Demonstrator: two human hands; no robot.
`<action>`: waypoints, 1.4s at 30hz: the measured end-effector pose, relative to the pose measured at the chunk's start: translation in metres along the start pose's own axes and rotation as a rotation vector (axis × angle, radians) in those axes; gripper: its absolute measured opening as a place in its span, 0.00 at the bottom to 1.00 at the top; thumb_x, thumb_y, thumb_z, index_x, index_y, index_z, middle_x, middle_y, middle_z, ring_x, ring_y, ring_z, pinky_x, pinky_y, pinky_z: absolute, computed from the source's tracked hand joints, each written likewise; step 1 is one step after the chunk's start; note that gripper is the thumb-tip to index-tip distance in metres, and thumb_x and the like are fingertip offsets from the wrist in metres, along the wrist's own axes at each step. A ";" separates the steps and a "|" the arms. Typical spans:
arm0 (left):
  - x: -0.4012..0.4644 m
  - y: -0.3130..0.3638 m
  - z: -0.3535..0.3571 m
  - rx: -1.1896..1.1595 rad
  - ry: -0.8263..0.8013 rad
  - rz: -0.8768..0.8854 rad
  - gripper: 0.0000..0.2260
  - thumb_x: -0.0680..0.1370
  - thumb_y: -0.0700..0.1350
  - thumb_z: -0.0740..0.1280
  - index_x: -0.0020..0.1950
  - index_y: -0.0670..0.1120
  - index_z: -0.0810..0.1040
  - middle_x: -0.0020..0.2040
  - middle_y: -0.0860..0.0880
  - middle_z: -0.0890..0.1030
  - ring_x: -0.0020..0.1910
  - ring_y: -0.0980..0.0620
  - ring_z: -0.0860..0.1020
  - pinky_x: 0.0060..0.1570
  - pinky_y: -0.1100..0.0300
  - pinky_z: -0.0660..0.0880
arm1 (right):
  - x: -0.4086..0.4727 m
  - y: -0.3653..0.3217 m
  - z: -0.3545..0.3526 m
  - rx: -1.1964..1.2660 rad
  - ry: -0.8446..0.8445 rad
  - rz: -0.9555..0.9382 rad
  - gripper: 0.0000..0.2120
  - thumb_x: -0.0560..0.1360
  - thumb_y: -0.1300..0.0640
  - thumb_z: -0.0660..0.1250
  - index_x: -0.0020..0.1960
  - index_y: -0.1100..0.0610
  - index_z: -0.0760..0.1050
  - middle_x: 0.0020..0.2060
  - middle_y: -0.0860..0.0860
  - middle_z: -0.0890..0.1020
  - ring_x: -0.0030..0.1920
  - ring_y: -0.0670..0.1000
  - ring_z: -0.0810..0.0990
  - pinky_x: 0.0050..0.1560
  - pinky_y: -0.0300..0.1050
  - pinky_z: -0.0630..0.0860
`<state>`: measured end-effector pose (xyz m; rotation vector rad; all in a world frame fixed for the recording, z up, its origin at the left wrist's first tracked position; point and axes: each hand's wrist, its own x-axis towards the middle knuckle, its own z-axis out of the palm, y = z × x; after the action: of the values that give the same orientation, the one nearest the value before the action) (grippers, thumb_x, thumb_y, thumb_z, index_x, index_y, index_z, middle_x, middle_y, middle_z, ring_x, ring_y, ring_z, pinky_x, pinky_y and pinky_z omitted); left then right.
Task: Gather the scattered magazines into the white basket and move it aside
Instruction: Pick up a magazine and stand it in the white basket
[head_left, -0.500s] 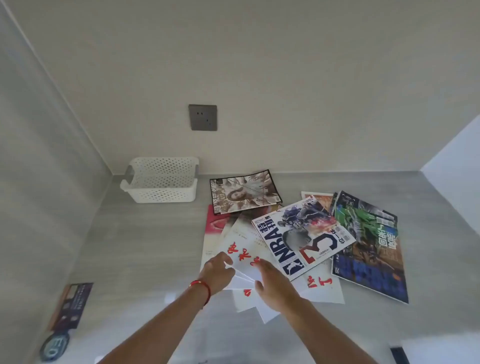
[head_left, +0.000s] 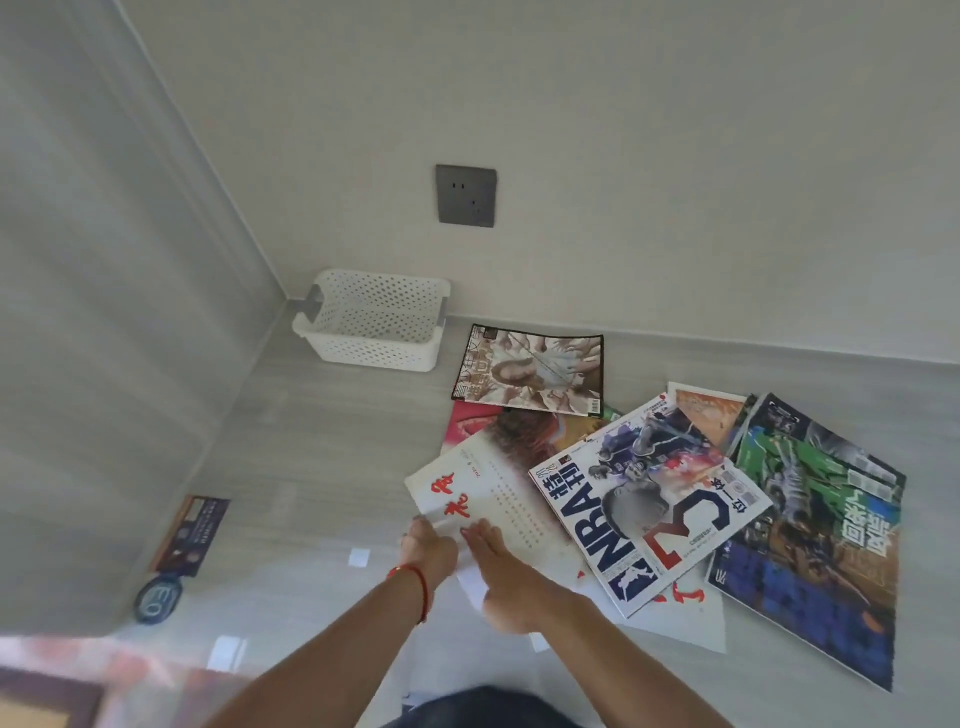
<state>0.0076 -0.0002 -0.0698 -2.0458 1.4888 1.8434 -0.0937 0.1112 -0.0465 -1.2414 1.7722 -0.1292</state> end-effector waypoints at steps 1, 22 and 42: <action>-0.013 0.006 -0.003 -0.106 -0.007 -0.050 0.21 0.74 0.34 0.63 0.60 0.57 0.66 0.60 0.42 0.78 0.56 0.44 0.79 0.51 0.47 0.82 | 0.001 0.001 -0.003 0.001 -0.037 -0.009 0.41 0.79 0.71 0.54 0.82 0.54 0.33 0.80 0.50 0.31 0.80 0.50 0.32 0.81 0.49 0.43; -0.024 -0.009 -0.022 -0.407 0.015 -0.276 0.15 0.77 0.31 0.65 0.63 0.38 0.73 0.43 0.43 0.77 0.39 0.47 0.77 0.36 0.47 0.80 | 0.010 0.002 -0.012 0.394 -0.192 -0.121 0.38 0.75 0.74 0.52 0.81 0.50 0.57 0.79 0.46 0.62 0.79 0.45 0.58 0.78 0.45 0.56; -0.008 0.135 -0.240 0.502 -0.047 0.891 0.20 0.78 0.29 0.62 0.56 0.54 0.80 0.50 0.54 0.83 0.48 0.63 0.81 0.47 0.72 0.73 | 0.071 -0.111 -0.142 0.282 0.562 -0.109 0.35 0.73 0.60 0.71 0.77 0.50 0.64 0.73 0.46 0.71 0.73 0.48 0.70 0.73 0.46 0.66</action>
<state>0.1076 -0.2055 0.0846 -1.1652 2.7618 1.3773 -0.1246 -0.0546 0.0492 -1.1609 2.0604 -0.8319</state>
